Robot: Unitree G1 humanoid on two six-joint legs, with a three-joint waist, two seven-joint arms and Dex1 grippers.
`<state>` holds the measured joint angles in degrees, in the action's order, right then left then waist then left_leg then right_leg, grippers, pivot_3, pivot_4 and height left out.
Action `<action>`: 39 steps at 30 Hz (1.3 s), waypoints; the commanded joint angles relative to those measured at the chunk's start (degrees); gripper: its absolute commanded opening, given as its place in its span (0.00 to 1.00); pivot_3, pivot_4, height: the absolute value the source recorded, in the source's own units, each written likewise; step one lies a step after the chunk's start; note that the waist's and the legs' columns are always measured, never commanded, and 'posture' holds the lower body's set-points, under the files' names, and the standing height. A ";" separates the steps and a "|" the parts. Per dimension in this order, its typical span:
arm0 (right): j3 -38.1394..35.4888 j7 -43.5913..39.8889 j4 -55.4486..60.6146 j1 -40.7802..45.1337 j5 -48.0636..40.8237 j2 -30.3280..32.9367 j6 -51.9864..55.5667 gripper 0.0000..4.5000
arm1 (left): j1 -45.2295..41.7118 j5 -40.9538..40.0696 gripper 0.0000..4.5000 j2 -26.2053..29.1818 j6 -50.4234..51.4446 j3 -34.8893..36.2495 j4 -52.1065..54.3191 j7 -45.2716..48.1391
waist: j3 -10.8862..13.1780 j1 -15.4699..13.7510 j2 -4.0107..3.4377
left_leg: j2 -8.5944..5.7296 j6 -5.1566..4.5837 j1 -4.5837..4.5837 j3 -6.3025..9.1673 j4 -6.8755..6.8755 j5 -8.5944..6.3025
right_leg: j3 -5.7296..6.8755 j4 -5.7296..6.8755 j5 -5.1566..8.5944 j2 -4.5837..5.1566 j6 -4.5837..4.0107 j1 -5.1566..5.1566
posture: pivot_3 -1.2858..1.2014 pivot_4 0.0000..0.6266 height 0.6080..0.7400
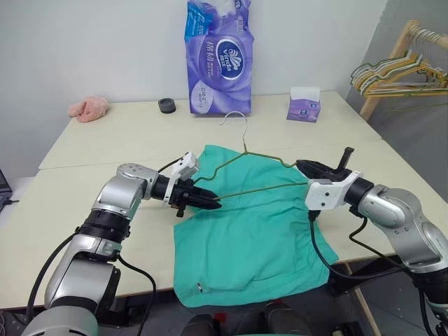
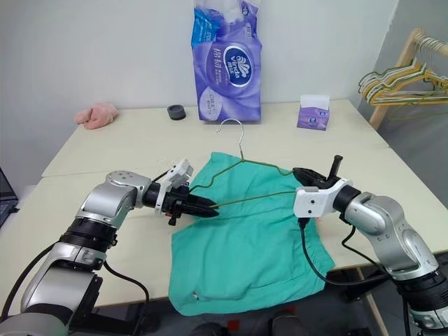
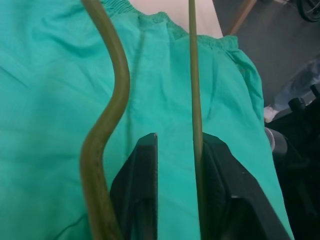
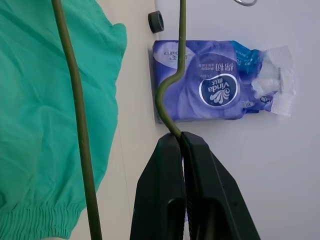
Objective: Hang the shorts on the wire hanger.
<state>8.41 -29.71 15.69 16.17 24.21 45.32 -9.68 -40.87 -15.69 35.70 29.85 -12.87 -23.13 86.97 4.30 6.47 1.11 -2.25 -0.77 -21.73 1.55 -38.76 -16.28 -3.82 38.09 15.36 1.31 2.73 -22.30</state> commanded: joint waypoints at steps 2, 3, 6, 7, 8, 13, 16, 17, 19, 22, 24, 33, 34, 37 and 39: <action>-0.83 -0.18 2.51 -0.07 -0.24 0.08 -3.65 0.00 | -0.18 -1.00 0.17 0.16 0.33 0.88 2.00 0.18 | 0.00 0.00 0.00 | 0.00 0.00 0.00 0.00 0.00 0.00 | 0.00 0.00 0.00 0.00 0.00 0.00 | 0.45 0.11 1.00; -0.80 -0.27 2.46 -0.10 -0.39 0.12 -4.36 0.00 | -0.02 -0.98 0.17 0.17 0.28 0.87 2.01 0.15 | 0.00 0.00 0.00 | 0.00 0.00 0.00 0.00 0.00 0.00 | 0.00 0.00 0.00 0.00 0.00 0.00 | 0.45 0.11 1.00; -0.86 -1.11 2.49 -0.54 -0.63 0.56 -5.09 0.00 | 0.45 -0.90 0.17 0.27 0.07 0.86 2.23 0.10 | 0.00 0.00 0.00 | 0.00 0.00 0.00 0.00 0.00 0.00 | 0.00 0.00 0.00 0.00 0.00 0.00 | 0.45 0.11 1.00; -1.12 -0.80 2.47 -0.69 -0.48 0.74 -5.77 0.00 | 0.55 -0.87 0.17 0.23 -0.01 0.89 2.20 0.02 | 0.01 0.00 -0.01 | 0.00 0.00 0.00 0.00 0.00 0.00 | 0.00 0.00 0.00 0.00 0.00 0.00 | 0.45 0.11 1.00; -1.48 -0.62 2.49 -0.92 -0.51 1.11 -6.70 0.05 | 0.77 -0.79 0.17 0.22 -0.17 0.90 2.29 -0.14 | 0.00 0.00 -0.01 | 0.00 0.00 0.00 0.00 0.00 0.00 | 0.00 0.00 0.00 0.00 0.00 0.00 | 0.45 0.12 1.00; -2.52 -0.43 1.26 -2.41 -0.08 3.21 -10.89 0.39 | 1.14 -0.02 0.15 -0.38 -1.69 1.20 1.67 -2.08 | 0.01 -0.01 0.00 | 0.00 0.00 0.00 0.00 0.00 0.00 | 0.00 0.00 0.00 0.00 0.00 0.01 | 0.45 0.12 1.00; -3.72 -0.82 1.38 -4.80 -1.92 4.87 -14.73 0.61 | 1.39 0.90 0.04 -1.05 -4.00 1.65 0.92 -4.52 | 0.03 -0.18 0.01 | 0.00 0.00 -0.01 0.00 -0.01 0.00 | 0.00 -0.02 0.00 0.00 0.00 0.02 | 0.45 0.12 1.00; -4.18 -0.79 1.50 -5.55 -2.80 5.11 -15.60 0.68 | 1.39 1.33 0.03 -1.37 -5.25 1.82 0.40 -5.62 | 0.03 -0.20 0.02 | -0.01 -0.01 -0.01 -0.01 -0.01 0.00 | -0.01 -0.02 0.00 0.01 0.00 0.01 | 0.45 0.12 1.00; -5.47 -0.58 2.08 -6.59 -5.58 4.34 -15.85 0.68 | 1.31 1.95 0.03 -2.10 -7.81 2.26 -0.52 -7.68 | 0.03 -0.20 0.02 | 0.00 0.00 0.00 -0.01 -0.02 0.00 | -0.01 -0.02 0.00 0.00 0.00 0.02 | 0.45 0.12 1.00; -8.72 -1.41 4.55 -7.96 -13.44 0.54 -6.35 0.68 | 1.76 3.12 0.03 -3.64 -14.03 3.16 -0.17 -11.34 | 0.02 -0.24 0.03 | 0.01 0.00 0.00 0.00 -0.03 0.00 | -0.01 0.00 0.00 0.00 0.00 0.03 | 0.45 0.12 1.00; -10.83 -3.21 5.79 -7.99 -19.73 -1.63 4.05 0.68 | 3.12 5.61 0.02 -4.11 -23.08 2.43 1.28 -13.17 | 0.02 -0.21 0.03 | 0.02 0.00 0.00 0.01 -0.03 0.00 | -0.01 0.00 -0.01 0.01 -0.01 0.03 | 0.45 0.12 1.00; -20.48 -21.66 12.65 -9.29 -45.11 9.63 35.48 0.83 | 7.18 8.38 0.01 -5.08 -41.11 -0.37 8.15 -12.16 | 0.13 -0.91 -0.15 | 0.02 -0.03 -0.03 0.06 -0.03 -0.02 | 0.08 -0.06 -0.03 0.12 -0.04 0.05 | 0.45 0.11 1.00; -20.25 -22.74 13.28 -9.46 -45.63 11.12 37.00 0.90 | 6.99 8.62 0.01 -4.93 -41.95 -0.73 8.13 -11.93 | 0.12 -0.98 -0.14 | 0.02 -0.03 -0.02 0.06 -0.03 -0.02 | 0.08 -0.06 -0.03 0.12 -0.04 0.06 | 0.44 0.11 1.00; -19.12 -24.03 14.79 -9.49 -45.85 13.65 39.53 1.00 | 6.61 9.26 0.01 -4.71 -44.14 -1.45 7.79 -11.49 | 0.12 -1.03 -0.15 | 0.02 -0.03 -0.03 0.06 -0.03 -0.02 | 0.09 -0.08 -0.03 0.11 -0.03 0.05 | 0.44 0.11 1.00; -17.63 -24.35 15.81 -9.20 -45.73 14.58 41.04 1.00 | 6.40 9.40 0.01 -4.78 -44.79 -1.81 7.62 -11.18 | 0.13 -0.93 -0.15 | 0.03 -0.03 -0.04 0.04 -0.02 -0.02 | 0.09 -0.09 -0.02 0.11 -0.03 0.04 | 0.44 0.11 1.00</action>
<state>-9.68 -53.46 29.32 5.89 -20.93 58.49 30.04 -33.25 -6.28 30.79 -13.31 -14.64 -16.77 75.61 4.43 5.53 0.96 -2.22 -0.80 -21.77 1.59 -38.78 -16.30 -3.73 38.00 15.34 1.42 2.70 -22.26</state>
